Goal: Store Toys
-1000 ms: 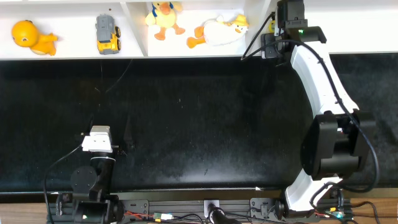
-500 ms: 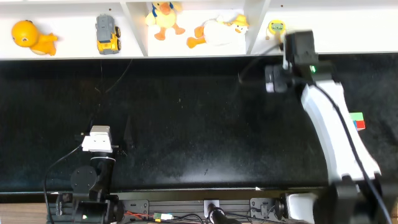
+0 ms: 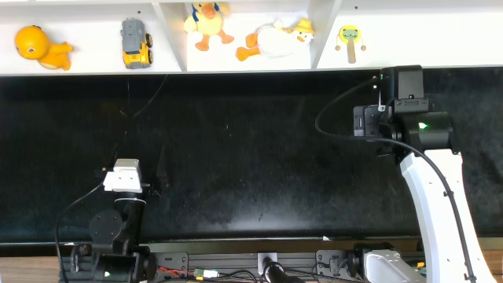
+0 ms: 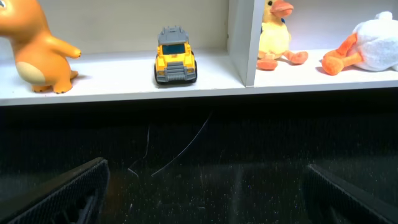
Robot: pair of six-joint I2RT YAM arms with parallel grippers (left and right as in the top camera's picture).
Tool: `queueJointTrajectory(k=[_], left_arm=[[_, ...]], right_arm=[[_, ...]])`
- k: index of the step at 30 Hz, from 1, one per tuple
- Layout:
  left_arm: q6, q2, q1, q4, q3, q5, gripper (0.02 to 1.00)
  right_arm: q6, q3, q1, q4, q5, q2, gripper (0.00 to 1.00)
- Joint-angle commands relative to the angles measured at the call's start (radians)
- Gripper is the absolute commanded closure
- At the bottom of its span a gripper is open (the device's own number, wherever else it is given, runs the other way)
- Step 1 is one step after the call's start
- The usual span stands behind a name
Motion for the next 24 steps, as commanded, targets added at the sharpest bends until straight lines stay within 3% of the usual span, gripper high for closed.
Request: queueJointTrajectory(k=[1, 6, 11, 18, 21, 24], left_arm=[[0.003, -0.012, 0.001, -0.002, -0.003, -0.005, 0.02], [0.003, -0.012, 0.001, -0.002, -0.003, -0.005, 0.02], [0.003, -0.012, 0.001, -0.002, -0.003, -0.005, 0.02], [0.003, -0.012, 0.001, -0.002, -0.003, -0.005, 0.02], [0.003, -0.012, 0.001, -0.002, -0.003, -0.005, 0.023], [0.003, -0.012, 0.001, -0.002, -0.003, -0.005, 0.02]], right_arm=[[-0.001, -0.002, -0.002, 0.005, -0.049, 0.0, 0.007], [-0.043, -0.015, -0.07, 0.009, -0.061, -0.001, 0.001], [-0.385, -0.094, -0.274, 0.06, -0.267, -0.001, 0.005], [-0.768, -0.196, -0.704, 0.29, -0.528, 0.016, 0.007], [-0.849, -0.198, -0.815, 0.328, -0.613, 0.059, 0.007], [-0.854, -0.201, -0.872, 0.346, -0.621, 0.112, 0.007]])
